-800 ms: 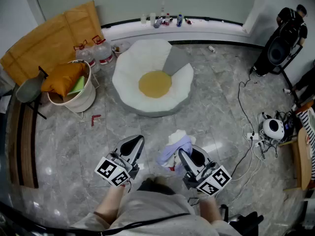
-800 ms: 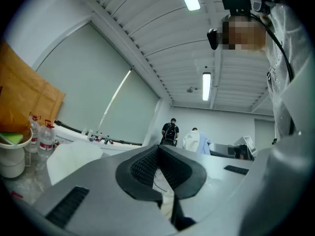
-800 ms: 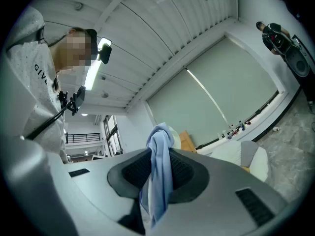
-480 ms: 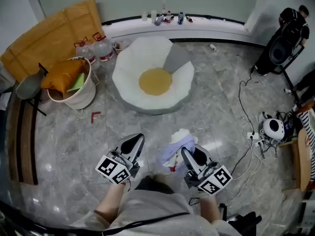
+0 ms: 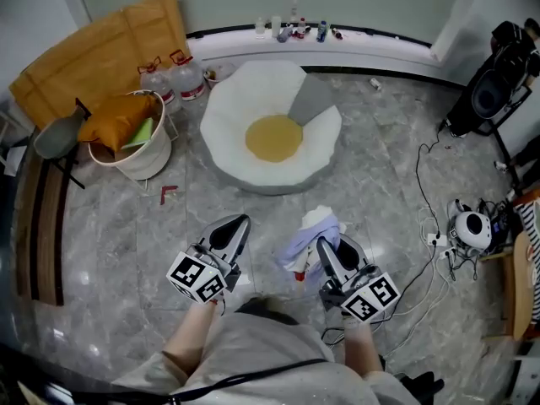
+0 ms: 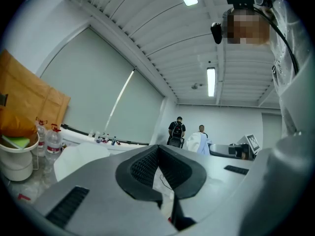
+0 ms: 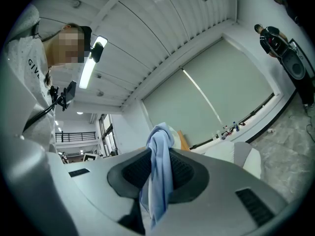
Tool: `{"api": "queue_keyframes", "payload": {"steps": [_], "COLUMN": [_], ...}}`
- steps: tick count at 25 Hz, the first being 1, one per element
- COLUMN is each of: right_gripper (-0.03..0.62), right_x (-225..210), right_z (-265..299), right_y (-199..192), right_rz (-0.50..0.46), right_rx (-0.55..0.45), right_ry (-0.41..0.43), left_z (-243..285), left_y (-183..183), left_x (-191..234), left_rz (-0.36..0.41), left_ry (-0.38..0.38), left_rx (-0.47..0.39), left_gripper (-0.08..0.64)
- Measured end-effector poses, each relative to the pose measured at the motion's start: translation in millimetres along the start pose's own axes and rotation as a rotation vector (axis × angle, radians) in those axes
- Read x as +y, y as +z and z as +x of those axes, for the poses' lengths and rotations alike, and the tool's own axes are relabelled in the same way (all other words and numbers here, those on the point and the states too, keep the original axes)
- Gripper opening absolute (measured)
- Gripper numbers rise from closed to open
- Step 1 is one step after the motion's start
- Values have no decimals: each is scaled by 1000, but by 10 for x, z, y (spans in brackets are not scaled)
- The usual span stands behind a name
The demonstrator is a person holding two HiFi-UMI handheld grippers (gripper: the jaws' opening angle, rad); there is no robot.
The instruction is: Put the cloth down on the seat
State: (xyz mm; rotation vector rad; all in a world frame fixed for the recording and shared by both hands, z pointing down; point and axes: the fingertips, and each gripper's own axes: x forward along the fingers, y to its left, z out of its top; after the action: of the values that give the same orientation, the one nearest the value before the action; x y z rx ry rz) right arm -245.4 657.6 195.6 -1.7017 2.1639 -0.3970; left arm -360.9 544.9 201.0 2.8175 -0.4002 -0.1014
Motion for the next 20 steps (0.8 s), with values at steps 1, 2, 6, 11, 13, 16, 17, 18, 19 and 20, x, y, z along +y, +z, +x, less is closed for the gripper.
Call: {"api": "queue_keyframes", "payload": {"steps": [1, 2, 6, 11, 13, 16, 17, 18, 19, 20], "right_gripper": [92, 92, 92, 92, 92, 92, 92, 92, 92, 92], "right_x": [-14, -40, -274, -572, -698, -917, -994, -1071, -1145, -1218], "right_z": [-3, -15, -88, -51, 19, 176, 232, 290, 351, 416], "right_y": [-9, 3, 199, 295, 314, 352, 372, 395, 422, 453], "right_rz": [4, 10, 21, 22, 25, 27, 28, 30, 32, 33], "right_rx": [-6, -13, -39, -39, -39, -35, -33, -31, -29, -28], "right_ry": [0, -1, -16, -48, -55, -70, -73, -75, -73, -70], "left_z": [-20, -24, 118, 372, 521, 770, 860, 954, 1051, 1150], "left_y": [-16, -31, -72, -122, -143, -163, -170, -177, -180, -179], "left_x": [10, 13, 19, 133, 211, 383, 449, 519, 598, 683], "left_rz": [2, 3, 4, -4, 2, -1, -4, -9, -15, -22], "left_ry": [5, 8, 24, 36, 25, 14, 14, 17, 21, 26], "left_rx": [-3, -3, 9, 13, 12, 16, 21, 27, 31, 32], "left_gripper": [14, 14, 14, 14, 14, 14, 14, 14, 14, 14]}}
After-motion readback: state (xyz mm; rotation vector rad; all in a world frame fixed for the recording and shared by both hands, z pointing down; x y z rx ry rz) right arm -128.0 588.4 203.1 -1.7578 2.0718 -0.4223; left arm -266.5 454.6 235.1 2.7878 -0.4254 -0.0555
